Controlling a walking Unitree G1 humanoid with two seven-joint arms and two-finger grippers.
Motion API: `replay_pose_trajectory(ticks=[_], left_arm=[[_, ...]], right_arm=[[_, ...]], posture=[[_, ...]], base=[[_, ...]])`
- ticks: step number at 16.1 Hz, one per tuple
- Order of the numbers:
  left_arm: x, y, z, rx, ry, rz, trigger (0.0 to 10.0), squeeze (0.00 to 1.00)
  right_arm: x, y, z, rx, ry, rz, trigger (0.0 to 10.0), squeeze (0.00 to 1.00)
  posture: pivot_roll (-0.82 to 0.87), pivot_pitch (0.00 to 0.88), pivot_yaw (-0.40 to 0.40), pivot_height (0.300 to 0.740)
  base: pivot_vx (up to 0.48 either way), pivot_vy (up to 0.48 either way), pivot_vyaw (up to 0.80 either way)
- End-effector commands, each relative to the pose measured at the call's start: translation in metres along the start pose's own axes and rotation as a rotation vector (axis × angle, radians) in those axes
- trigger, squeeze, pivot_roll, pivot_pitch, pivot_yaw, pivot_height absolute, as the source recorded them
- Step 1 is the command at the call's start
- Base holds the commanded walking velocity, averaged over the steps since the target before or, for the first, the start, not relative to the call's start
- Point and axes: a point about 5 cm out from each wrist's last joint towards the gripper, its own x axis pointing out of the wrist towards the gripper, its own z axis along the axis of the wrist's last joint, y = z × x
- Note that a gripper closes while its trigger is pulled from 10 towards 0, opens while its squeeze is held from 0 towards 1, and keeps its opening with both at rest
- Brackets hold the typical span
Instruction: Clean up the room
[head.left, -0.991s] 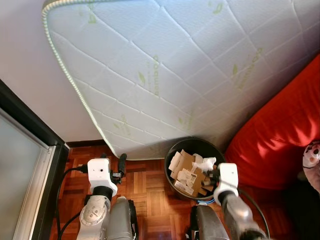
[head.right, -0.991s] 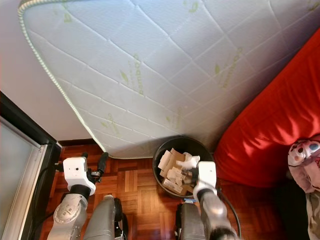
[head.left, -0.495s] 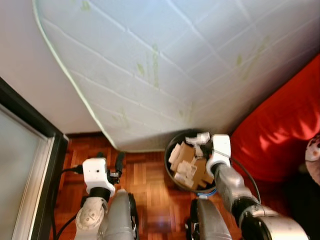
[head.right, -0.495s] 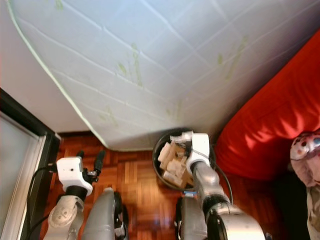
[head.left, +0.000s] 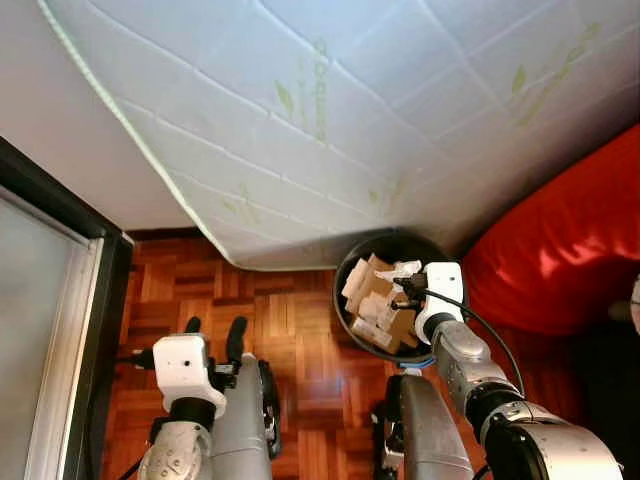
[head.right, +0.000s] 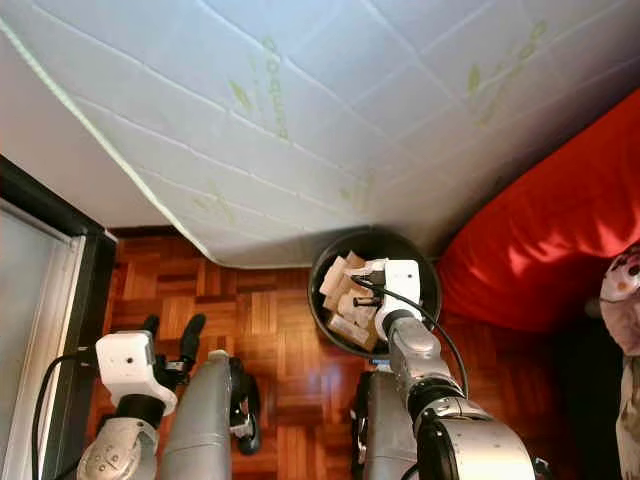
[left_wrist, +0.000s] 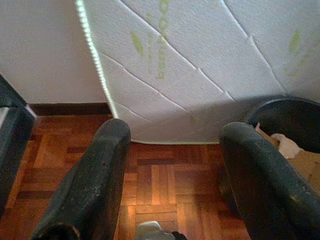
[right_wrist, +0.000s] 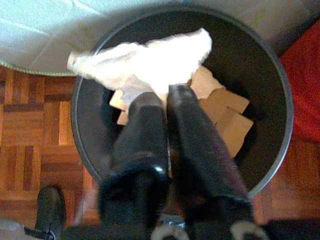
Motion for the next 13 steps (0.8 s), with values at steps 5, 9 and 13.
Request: replay_pose_trajectory(ticks=[5, 9, 13], left_arm=[[-0.0111, 0.0013, -0.0039, 0.002, 0.064, 0.021, 10.0, 0.00], [-0.0067, 0.0026, -0.0029, 0.005, 0.070, 0.022, 10.0, 0.00], [-0.0016, 0.0008, -0.0030, 0.013, 0.070, 0.008, 10.0, 0.00]], right_arm=[[-0.0018, 0.0028, -0.0113, -0.013, 0.061, 0.019, 10.0, 1.00], [-0.0007, 0.0059, -0.0086, -0.020, 0.058, 0.033, 10.0, 1.00], [-0.0016, 0.0036, -0.0113, -0.028, 0.066, 0.021, 10.0, 1.00]], posture=[[0.10, 0.523, 0.000, 0.637], [0.10, 0.507, 0.002, 0.637], [0.10, 0.489, 0.013, 0.637]], base=[[0.000, 0.000, 0.00], [0.000, 0.000, 0.00], [0.000, 0.000, 0.00]])
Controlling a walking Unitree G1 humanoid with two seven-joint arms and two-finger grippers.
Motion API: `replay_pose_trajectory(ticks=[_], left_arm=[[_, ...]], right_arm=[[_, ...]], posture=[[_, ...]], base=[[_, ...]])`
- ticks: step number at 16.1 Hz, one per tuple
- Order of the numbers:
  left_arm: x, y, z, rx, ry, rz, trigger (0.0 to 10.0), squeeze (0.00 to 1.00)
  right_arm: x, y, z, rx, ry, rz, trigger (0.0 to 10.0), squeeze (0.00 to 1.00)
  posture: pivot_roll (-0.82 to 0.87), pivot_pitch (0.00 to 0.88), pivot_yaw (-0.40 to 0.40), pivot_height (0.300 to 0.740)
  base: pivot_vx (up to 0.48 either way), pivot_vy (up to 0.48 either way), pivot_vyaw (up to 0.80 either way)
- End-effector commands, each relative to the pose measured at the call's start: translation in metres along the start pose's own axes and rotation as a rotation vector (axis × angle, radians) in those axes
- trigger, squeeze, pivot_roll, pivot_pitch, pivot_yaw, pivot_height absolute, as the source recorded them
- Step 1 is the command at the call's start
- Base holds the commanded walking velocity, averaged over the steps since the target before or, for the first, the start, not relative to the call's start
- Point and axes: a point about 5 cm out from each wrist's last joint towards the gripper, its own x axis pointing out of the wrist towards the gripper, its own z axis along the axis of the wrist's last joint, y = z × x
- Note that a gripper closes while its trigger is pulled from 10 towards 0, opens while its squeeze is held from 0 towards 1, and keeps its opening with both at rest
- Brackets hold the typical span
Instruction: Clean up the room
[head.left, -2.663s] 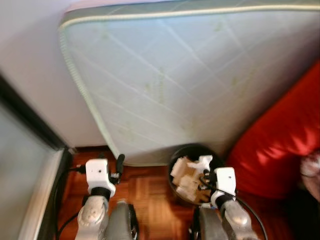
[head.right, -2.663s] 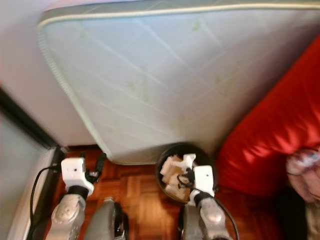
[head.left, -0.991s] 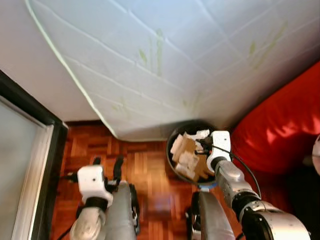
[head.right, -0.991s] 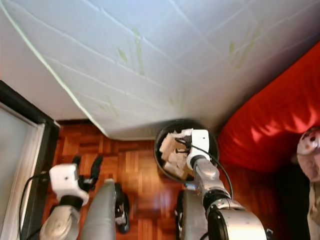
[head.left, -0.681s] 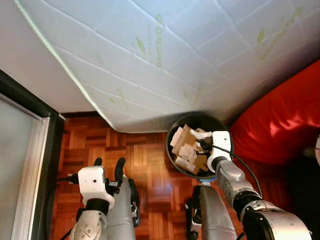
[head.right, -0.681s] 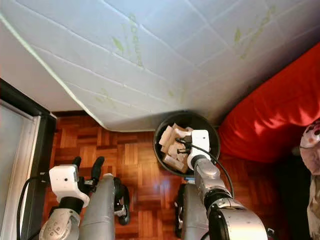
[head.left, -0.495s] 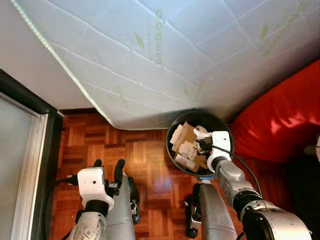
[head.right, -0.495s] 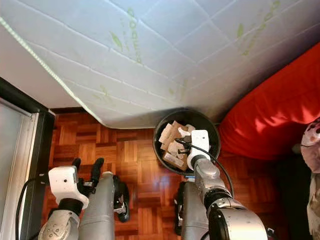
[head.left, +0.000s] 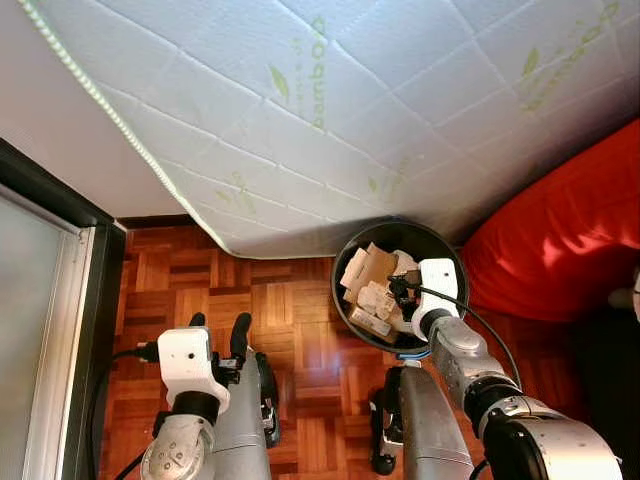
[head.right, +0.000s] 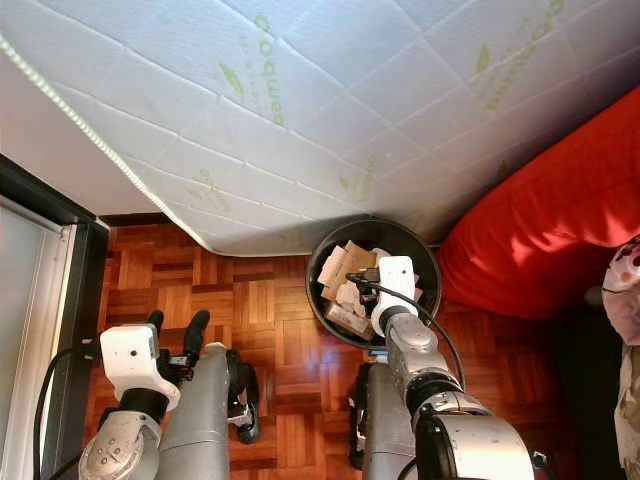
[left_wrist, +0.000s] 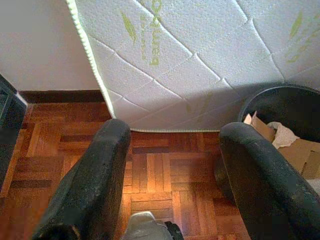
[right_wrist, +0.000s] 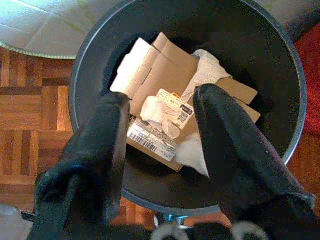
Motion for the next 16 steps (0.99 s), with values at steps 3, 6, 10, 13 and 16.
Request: replay_pose_trajectory(ticks=[3, 6, 10, 13, 16], left_arm=[[-0.001, 0.004, -0.011, 0.015, 0.056, 0.007, 10.0, 0.00], [0.007, 0.008, -0.027, 0.008, 0.099, 0.016, 10.0, 0.00], [0.010, 0.025, -0.067, 0.000, 0.237, 0.060, 10.0, 0.00], [0.015, 0.031, -0.086, 0.012, 0.307, 0.069, 10.0, 0.00], [0.023, 0.033, -0.106, 0.027, 0.388, 0.064, 10.0, 0.00]], right_arm=[[-0.004, -0.004, -0.016, 0.017, 0.047, -0.014, 10.0, 1.00], [-0.015, -0.028, -0.034, 0.106, 0.037, -0.103, 10.0, 0.00], [-0.053, -0.058, -0.096, 0.183, 0.112, -0.203, 10.0, 0.00], [-0.070, -0.059, -0.122, 0.203, 0.158, -0.233, 10.0, 0.00], [-0.072, -0.055, -0.130, 0.220, 0.190, -0.241, 10.0, 0.00]], posture=[[0.09, 0.473, 0.015, 0.637], [0.06, 0.407, 0.016, 0.637], [0.01, 0.320, 0.025, 0.637], [-0.03, 0.254, 0.038, 0.667], [-0.06, 0.168, 0.056, 0.702]], base=[[0.000, 0.000, 0.00], [0.000, 0.000, 0.00], [0.000, 0.000, 0.00], [0.000, 0.000, 0.00], [0.000, 0.000, 0.00]])
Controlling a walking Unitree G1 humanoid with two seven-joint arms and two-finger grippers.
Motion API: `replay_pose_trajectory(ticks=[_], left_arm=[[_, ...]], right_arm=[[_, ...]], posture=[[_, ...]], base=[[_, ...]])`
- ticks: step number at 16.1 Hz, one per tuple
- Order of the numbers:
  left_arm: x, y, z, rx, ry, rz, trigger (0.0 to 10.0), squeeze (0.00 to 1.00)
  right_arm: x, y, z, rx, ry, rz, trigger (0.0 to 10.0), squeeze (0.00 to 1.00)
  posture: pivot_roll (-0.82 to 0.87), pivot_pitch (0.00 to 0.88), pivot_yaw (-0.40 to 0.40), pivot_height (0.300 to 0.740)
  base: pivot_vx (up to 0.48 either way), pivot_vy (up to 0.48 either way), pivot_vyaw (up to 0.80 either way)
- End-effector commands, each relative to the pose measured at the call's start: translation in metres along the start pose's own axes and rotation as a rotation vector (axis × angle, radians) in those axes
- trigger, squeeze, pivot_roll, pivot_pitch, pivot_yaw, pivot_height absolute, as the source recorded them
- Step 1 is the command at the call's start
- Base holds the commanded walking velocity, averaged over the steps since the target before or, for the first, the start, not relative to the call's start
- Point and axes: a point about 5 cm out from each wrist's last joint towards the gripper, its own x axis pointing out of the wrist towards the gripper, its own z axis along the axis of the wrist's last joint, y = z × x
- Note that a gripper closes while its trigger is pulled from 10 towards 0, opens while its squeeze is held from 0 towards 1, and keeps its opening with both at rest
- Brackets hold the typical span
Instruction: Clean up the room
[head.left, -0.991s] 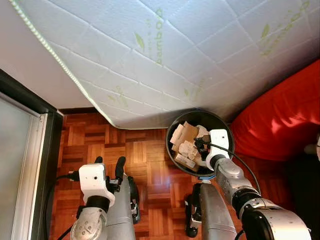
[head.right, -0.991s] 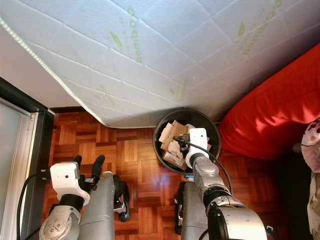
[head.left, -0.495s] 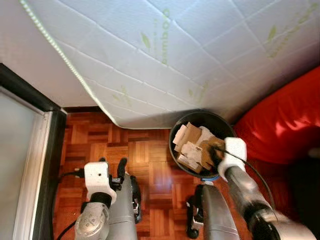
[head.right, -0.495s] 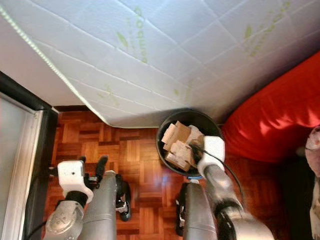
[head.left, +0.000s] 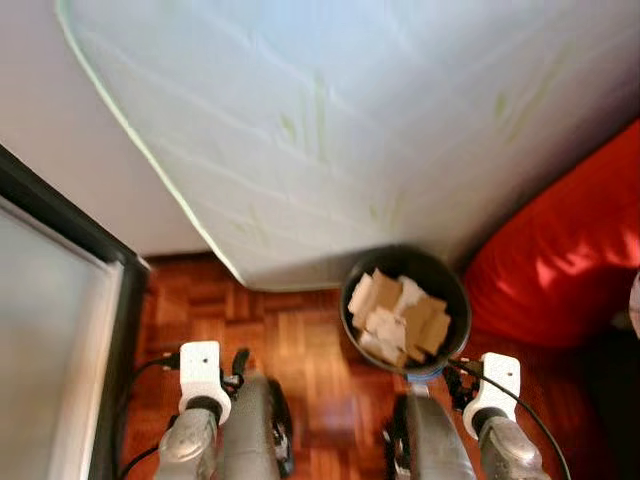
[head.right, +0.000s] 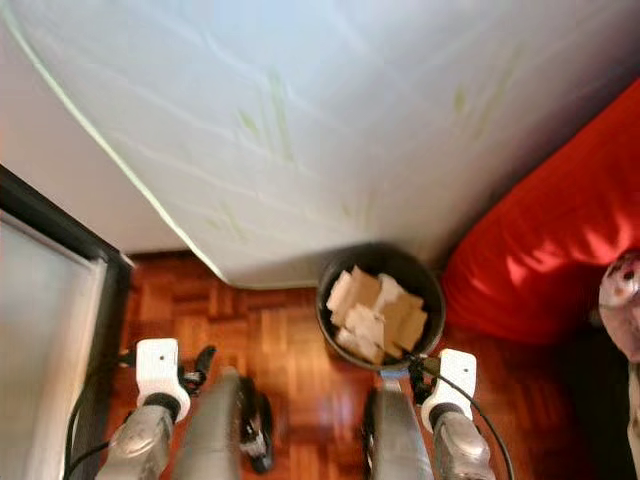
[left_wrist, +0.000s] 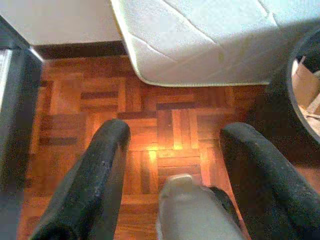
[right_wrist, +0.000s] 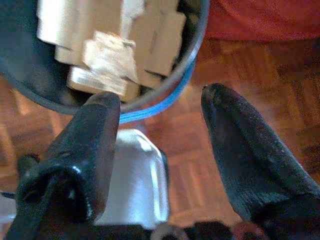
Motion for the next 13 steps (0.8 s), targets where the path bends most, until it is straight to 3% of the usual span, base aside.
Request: replay_pose_trajectory(ticks=[1, 5, 8, 9, 10, 11, 13], left_arm=[[-0.004, 0.009, -0.017, 0.006, 0.067, 0.024, 10.0, 0.00], [-0.001, 0.006, -0.037, 0.036, 0.213, 0.032, 10.0, 0.00], [-0.010, 0.010, -0.059, 0.011, 0.326, 0.070, 10.0, 0.00], [-0.012, 0.013, -0.063, -0.051, 0.358, 0.116, 10.0, 0.00], [-0.012, 0.014, -0.064, -0.071, 0.371, 0.132, 10.0, 0.00], [-0.013, 0.011, -0.068, -0.080, 0.398, 0.122, 10.0, 0.00], [-0.017, 0.007, -0.074, -0.055, 0.442, 0.087, 10.0, 0.00]], right_arm=[[-0.003, 0.001, -0.012, 0.013, 0.047, -0.009, 10.0, 0.00], [-0.002, 0.004, -0.016, -0.009, 0.113, -0.008, 10.0, 0.00], [-0.012, -0.008, -0.037, -0.025, 0.202, -0.040, 10.0, 0.00], [-0.014, -0.015, -0.039, 0.042, 0.215, -0.089, 10.0, 0.00], [-0.014, -0.016, -0.040, 0.023, 0.224, -0.082, 10.0, 0.00], [-0.016, -0.018, -0.042, -0.024, 0.239, -0.065, 10.0, 0.00], [-0.019, -0.024, -0.047, -0.008, 0.256, -0.076, 10.0, 0.00]], posture=[[-0.07, 0.147, 0.058, 0.712], [-0.10, 0.044, 0.053, 0.740], [-0.11, 0.022, 0.042, 0.740], [-0.11, 0.008, 0.030, 0.740], [-0.11, 0.002, 0.028, 0.740], [-0.11, 0.000, 0.024, 0.740], [-0.10, 0.000, 0.017, 0.740]], base=[[0.000, 0.000, 0.00], [0.000, 0.000, 0.00], [0.000, 0.000, 0.00], [0.000, 0.000, 0.00], [0.000, 0.000, 0.00], [0.000, 0.000, 0.00], [0.000, 0.000, 0.00]])
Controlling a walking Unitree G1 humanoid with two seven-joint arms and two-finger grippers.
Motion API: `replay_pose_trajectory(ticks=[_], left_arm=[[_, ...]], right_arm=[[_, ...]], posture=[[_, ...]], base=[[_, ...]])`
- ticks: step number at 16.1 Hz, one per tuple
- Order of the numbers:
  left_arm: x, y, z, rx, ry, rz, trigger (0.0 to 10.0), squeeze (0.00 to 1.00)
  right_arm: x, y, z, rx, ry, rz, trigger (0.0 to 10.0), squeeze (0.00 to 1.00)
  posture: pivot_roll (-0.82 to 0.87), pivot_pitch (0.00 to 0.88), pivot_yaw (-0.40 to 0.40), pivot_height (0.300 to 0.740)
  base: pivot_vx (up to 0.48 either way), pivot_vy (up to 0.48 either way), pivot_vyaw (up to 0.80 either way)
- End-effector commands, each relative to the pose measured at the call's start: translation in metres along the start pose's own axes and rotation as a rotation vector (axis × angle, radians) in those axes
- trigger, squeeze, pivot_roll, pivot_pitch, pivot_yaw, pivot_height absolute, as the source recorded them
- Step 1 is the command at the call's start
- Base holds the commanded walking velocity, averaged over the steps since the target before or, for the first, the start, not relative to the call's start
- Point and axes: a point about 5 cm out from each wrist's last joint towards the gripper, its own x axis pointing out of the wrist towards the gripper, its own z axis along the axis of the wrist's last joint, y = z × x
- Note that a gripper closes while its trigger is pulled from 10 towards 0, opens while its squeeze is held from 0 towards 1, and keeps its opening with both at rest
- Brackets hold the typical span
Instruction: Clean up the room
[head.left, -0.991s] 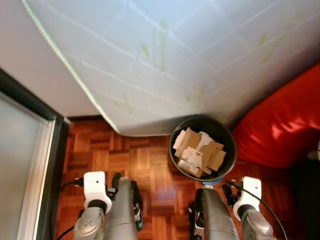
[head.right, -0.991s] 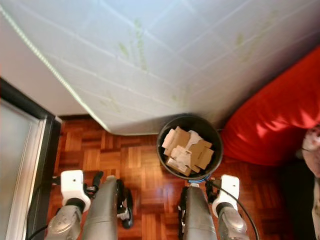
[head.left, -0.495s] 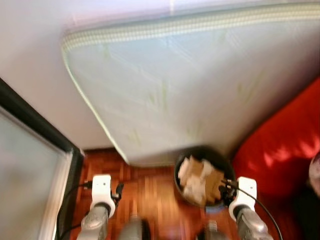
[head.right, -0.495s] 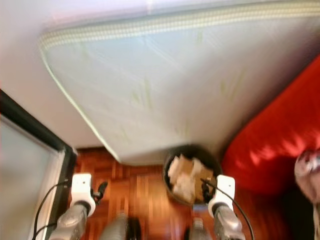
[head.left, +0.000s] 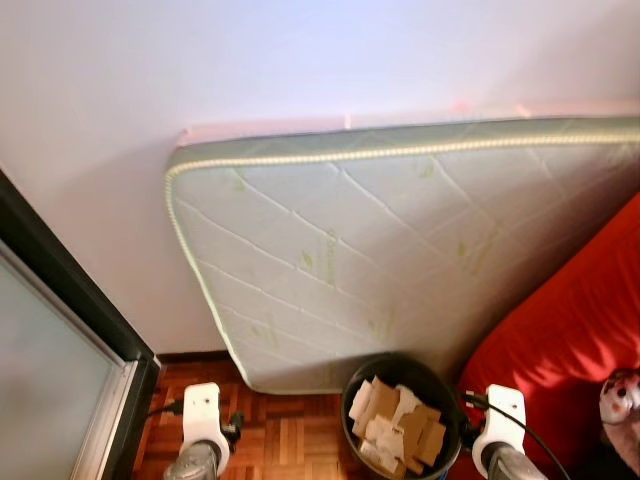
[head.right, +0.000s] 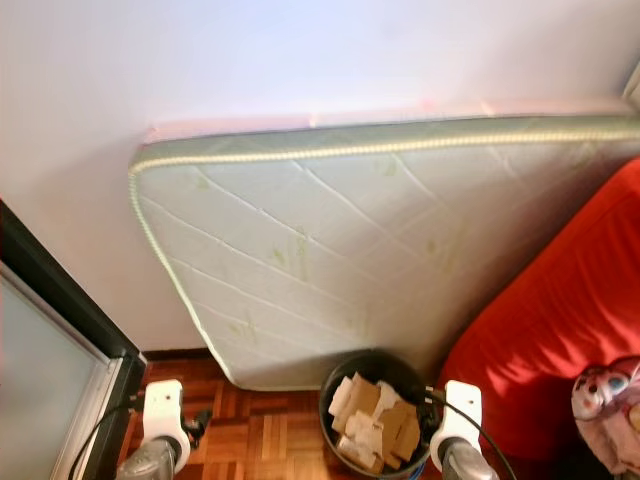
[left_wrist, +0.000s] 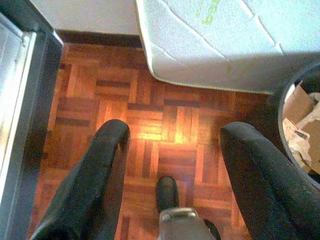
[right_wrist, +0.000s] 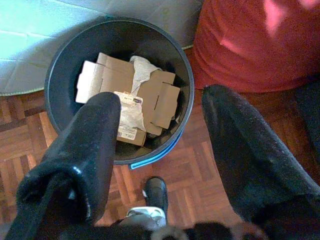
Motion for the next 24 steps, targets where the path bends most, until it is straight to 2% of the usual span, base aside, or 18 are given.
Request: replay_pose_trajectory(ticks=[1, 5, 7, 12, 17, 20, 22, 24], left_arm=[[-0.003, 0.003, -0.014, -0.011, 0.064, 0.011, 10.0, 0.00], [-0.005, 0.006, -0.021, -0.017, 0.096, 0.024, 10.0, 0.00], [-0.005, 0.007, -0.019, -0.009, 0.098, 0.022, 10.0, 0.00], [-0.005, 0.006, -0.020, 0.018, 0.096, 0.009, 10.0, 0.00], [-0.009, 0.012, -0.032, 0.048, 0.134, 0.021, 10.0, 0.00], [-0.010, 0.013, -0.033, 0.051, 0.135, 0.023, 10.0, 0.00], [-0.008, 0.013, -0.028, 0.147, 0.120, 0.016, 10.0, 0.00], [-0.008, 0.014, -0.027, 0.121, 0.124, 0.030, 10.0, 0.00]], right_arm=[[-0.003, -0.004, -0.011, -0.021, 0.044, -0.002, 10.0, 0.00], [0.001, 0.000, -0.002, -0.063, 0.046, 0.008, 10.0, 0.00], [0.001, 0.002, 0.000, -0.054, 0.049, 0.005, 10.0, 0.00], [0.002, 0.004, -0.001, -0.052, 0.064, 0.001, 10.0, 0.00], [0.001, 0.013, -0.007, -0.103, 0.085, 0.038, 10.0, 0.00], [0.001, 0.011, -0.009, -0.115, 0.091, 0.048, 10.0, 0.00], [0.001, 0.011, -0.006, -0.131, 0.082, 0.057, 10.0, 0.00], [0.001, 0.011, -0.004, -0.138, 0.074, 0.064, 10.0, 0.00]], posture=[[-0.10, 0.000, 0.016, 0.740], [-0.09, 0.000, 0.021, 0.740], [-0.09, 0.001, 0.029, 0.740], [-0.10, 0.000, 0.041, 0.740], [-0.10, 0.000, 0.057, 0.740], [-0.10, 0.000, 0.049, 0.740], [-0.09, 0.000, 0.040, 0.740], [-0.08, 0.000, 0.032, 0.740]], base=[[0.000, 0.000, 0.00], [0.000, 0.000, 0.00], [0.000, 0.000, 0.00], [0.000, 0.000, -0.68], [0.000, 0.000, -0.67], [0.000, 0.000, -0.67], [0.000, -0.216, -0.67], [0.000, -0.240, -0.67]])
